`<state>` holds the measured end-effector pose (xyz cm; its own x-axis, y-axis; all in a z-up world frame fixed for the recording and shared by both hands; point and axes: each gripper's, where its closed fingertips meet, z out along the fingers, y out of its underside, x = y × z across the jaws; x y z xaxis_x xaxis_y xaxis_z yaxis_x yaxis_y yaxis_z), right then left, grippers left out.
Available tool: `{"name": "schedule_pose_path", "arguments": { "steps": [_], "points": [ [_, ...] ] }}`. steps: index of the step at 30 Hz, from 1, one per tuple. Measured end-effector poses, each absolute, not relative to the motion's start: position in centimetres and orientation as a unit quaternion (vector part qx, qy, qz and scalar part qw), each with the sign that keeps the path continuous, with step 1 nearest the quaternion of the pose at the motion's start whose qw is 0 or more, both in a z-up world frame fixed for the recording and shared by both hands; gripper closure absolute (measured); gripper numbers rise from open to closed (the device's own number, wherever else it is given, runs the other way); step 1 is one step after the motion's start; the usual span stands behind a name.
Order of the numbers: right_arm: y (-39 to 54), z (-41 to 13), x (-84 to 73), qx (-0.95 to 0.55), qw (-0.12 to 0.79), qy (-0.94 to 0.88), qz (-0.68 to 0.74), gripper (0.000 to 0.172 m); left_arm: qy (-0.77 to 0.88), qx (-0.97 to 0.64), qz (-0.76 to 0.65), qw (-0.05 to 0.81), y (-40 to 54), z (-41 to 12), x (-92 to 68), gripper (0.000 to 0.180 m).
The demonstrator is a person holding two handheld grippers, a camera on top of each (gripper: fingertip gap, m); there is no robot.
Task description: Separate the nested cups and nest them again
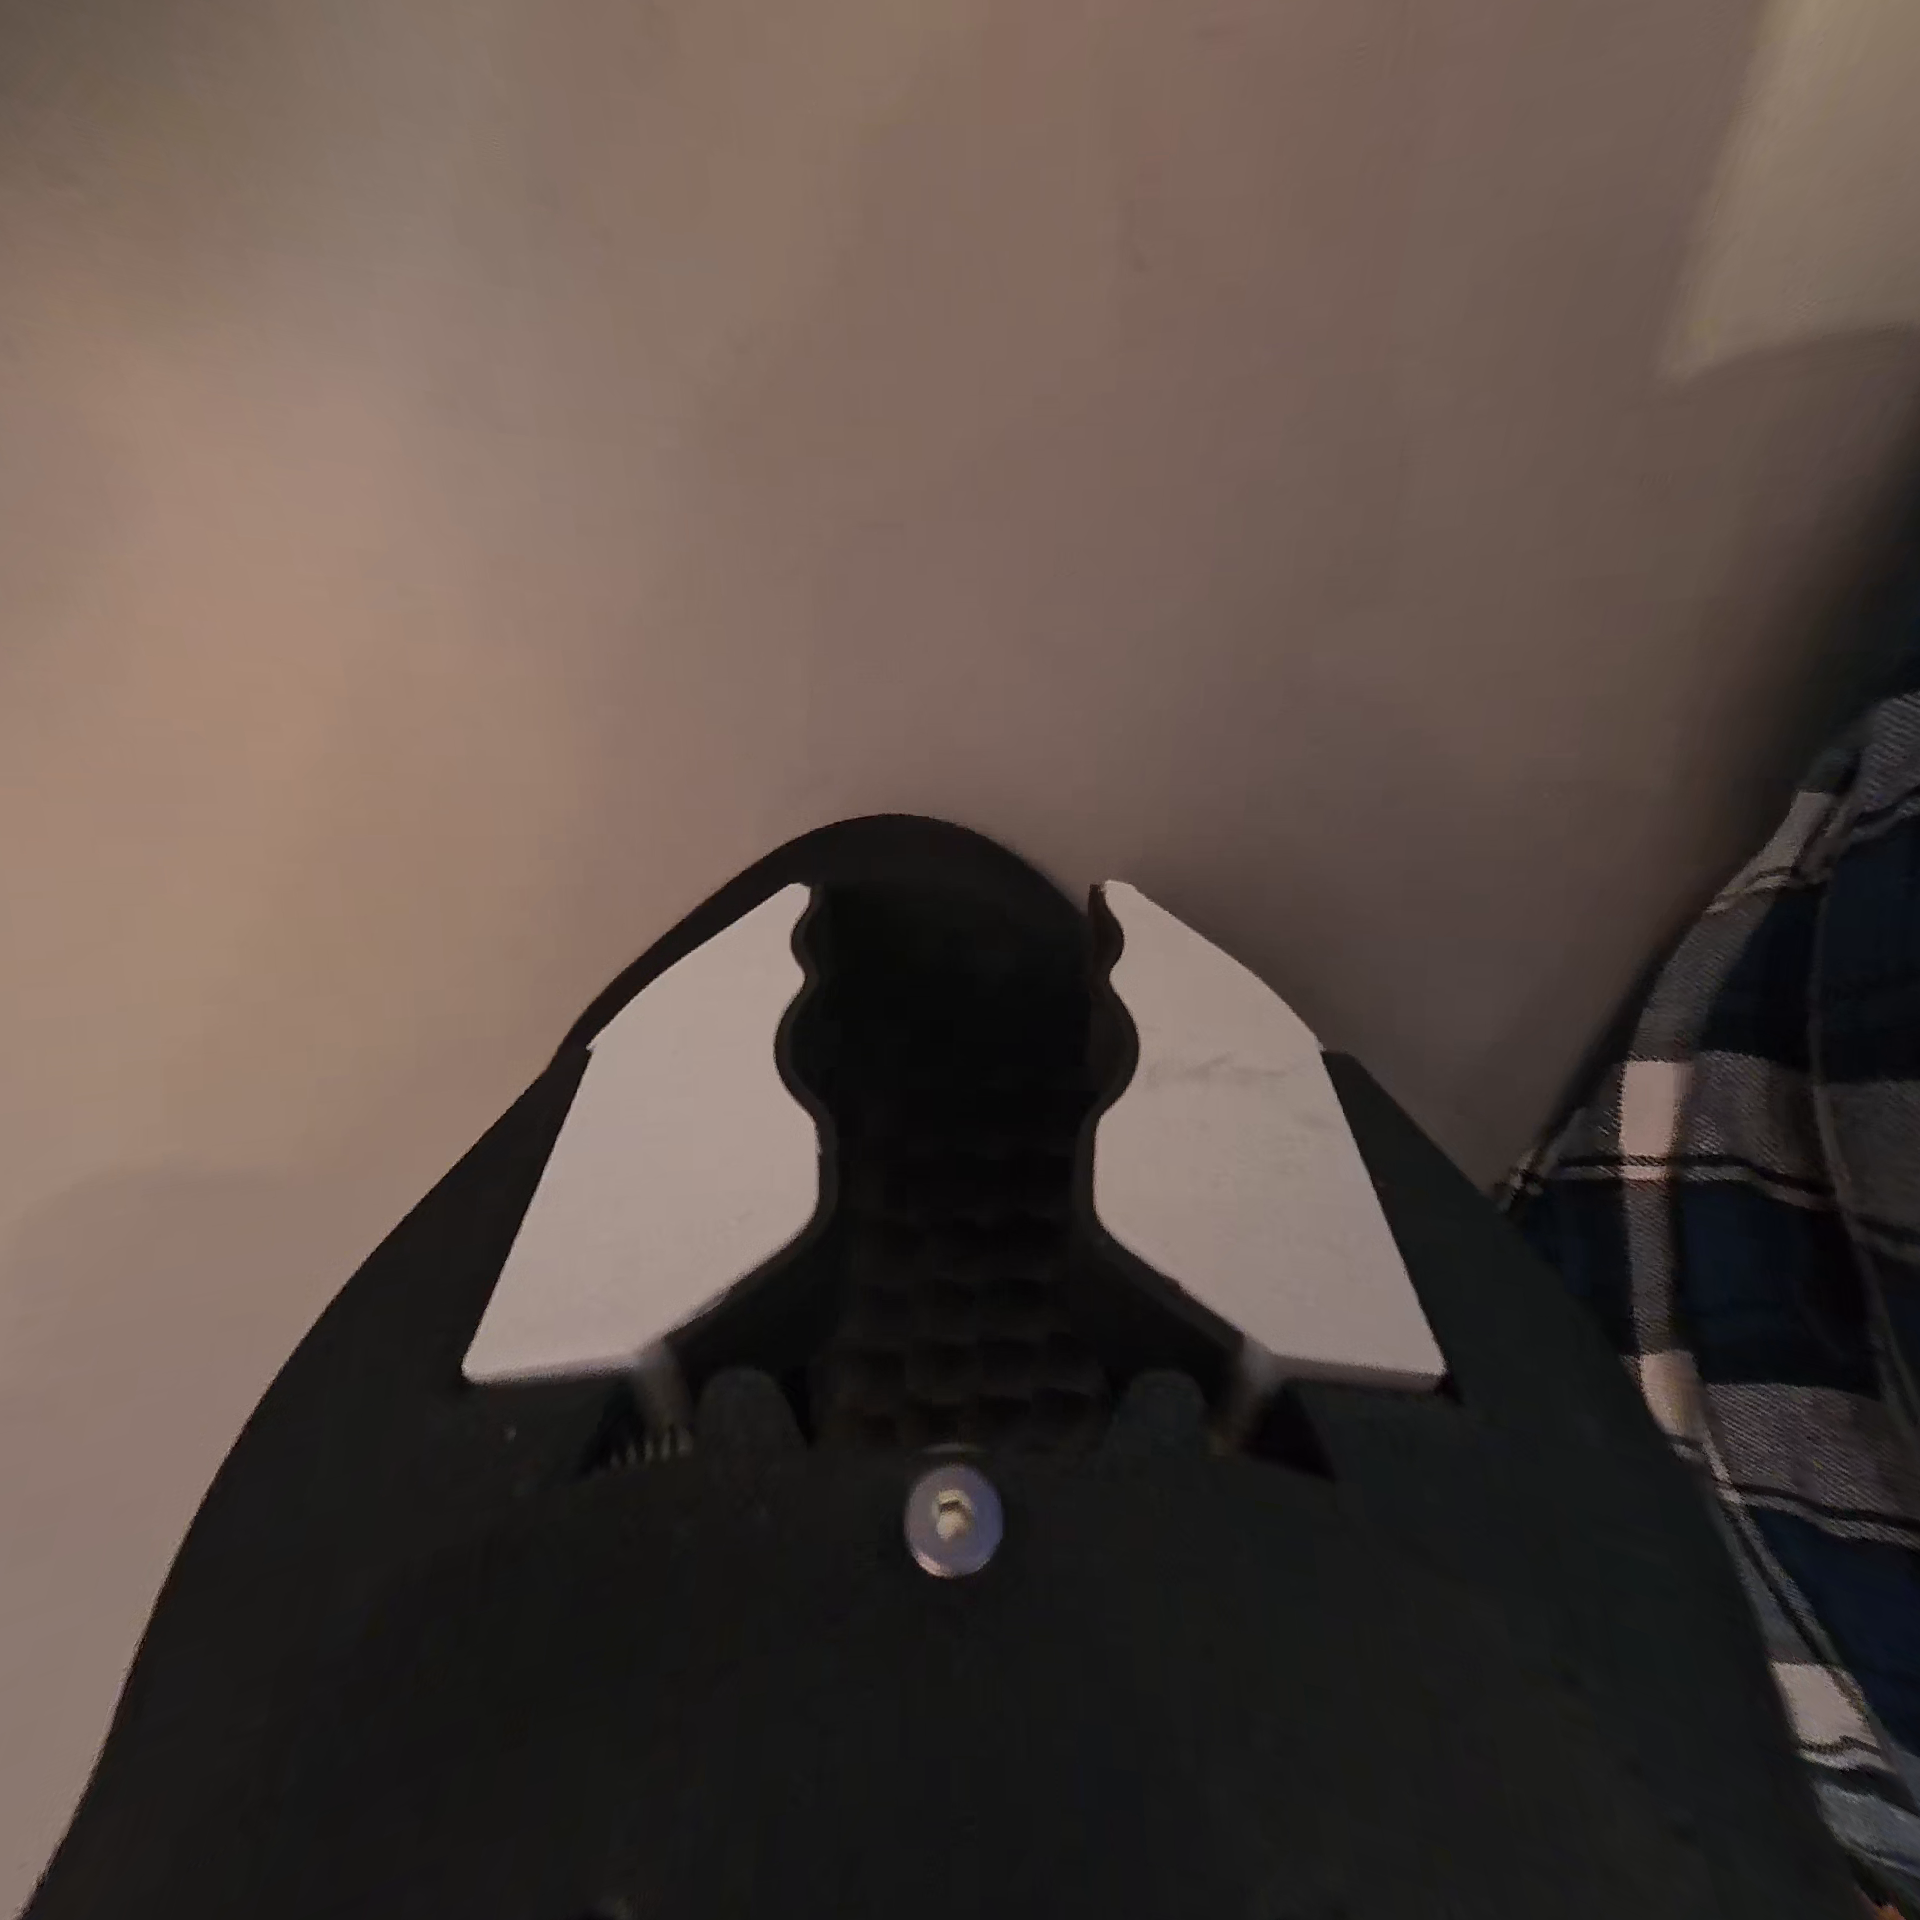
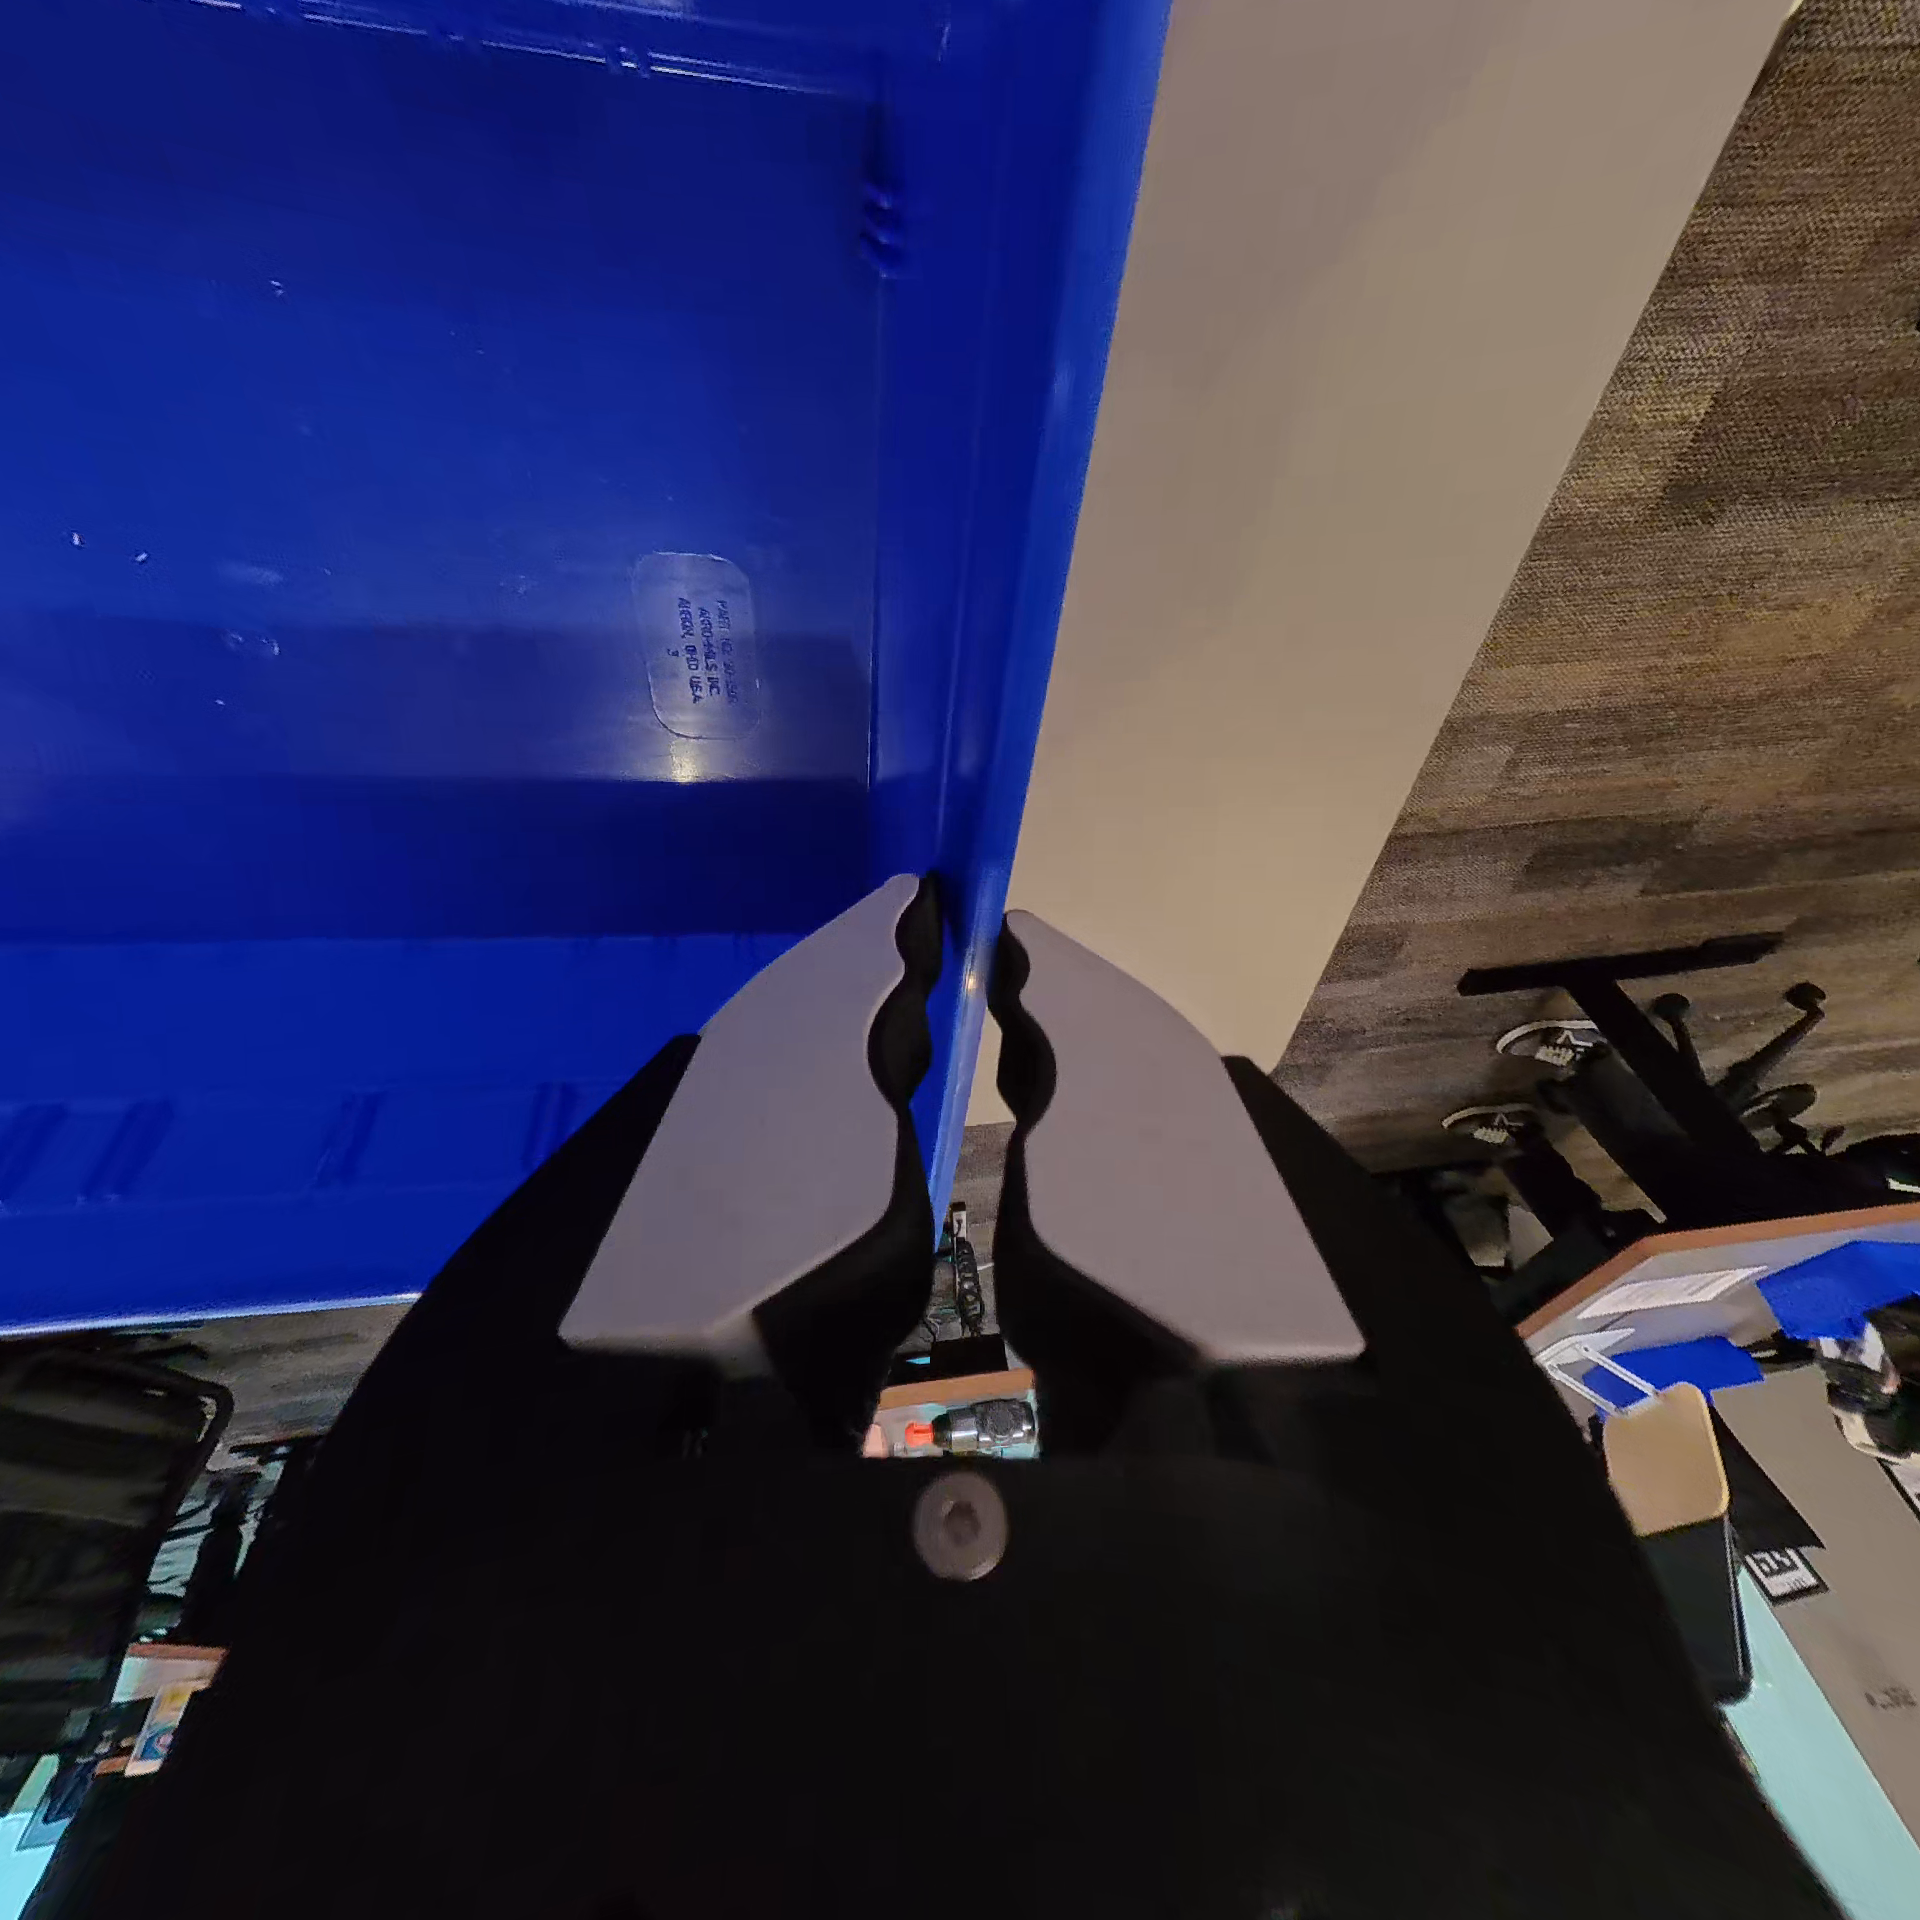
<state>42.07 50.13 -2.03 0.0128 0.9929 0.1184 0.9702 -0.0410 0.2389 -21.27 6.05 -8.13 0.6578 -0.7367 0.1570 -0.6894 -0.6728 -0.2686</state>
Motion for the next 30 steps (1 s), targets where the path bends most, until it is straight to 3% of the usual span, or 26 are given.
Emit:
{"name": "schedule_pose_path", "arguments": {
  "steps": [1,22,25,30],
  "points": [
    [50.3,-2.0,42.3,0.71,0.044,0.691,0.127,0.161,0.394,-0.906,-0.126,0.092,6.1,-8.2,-21.4,0.134],
    [54.1,-1.8,43.8,0.713,0.01,0.675,0.191,0.157,0.367,-0.919,-0.082,0.116,9.5,-7.2,-24.2,0.127],
    [54.5,-0.6,44.2,0.737,-0.024,0.642,0.211,0.116,0.304,-0.937,-0.061,0.161,12.2,-5.8,-26.9,0.123],
    [53.1,2.7,44.4,0.764,-0.095,0.592,0.239,0.115,0.183,-0.951,-0.023,0.249,17.3,-3.2,-32.9,0.109]
  ]
}}
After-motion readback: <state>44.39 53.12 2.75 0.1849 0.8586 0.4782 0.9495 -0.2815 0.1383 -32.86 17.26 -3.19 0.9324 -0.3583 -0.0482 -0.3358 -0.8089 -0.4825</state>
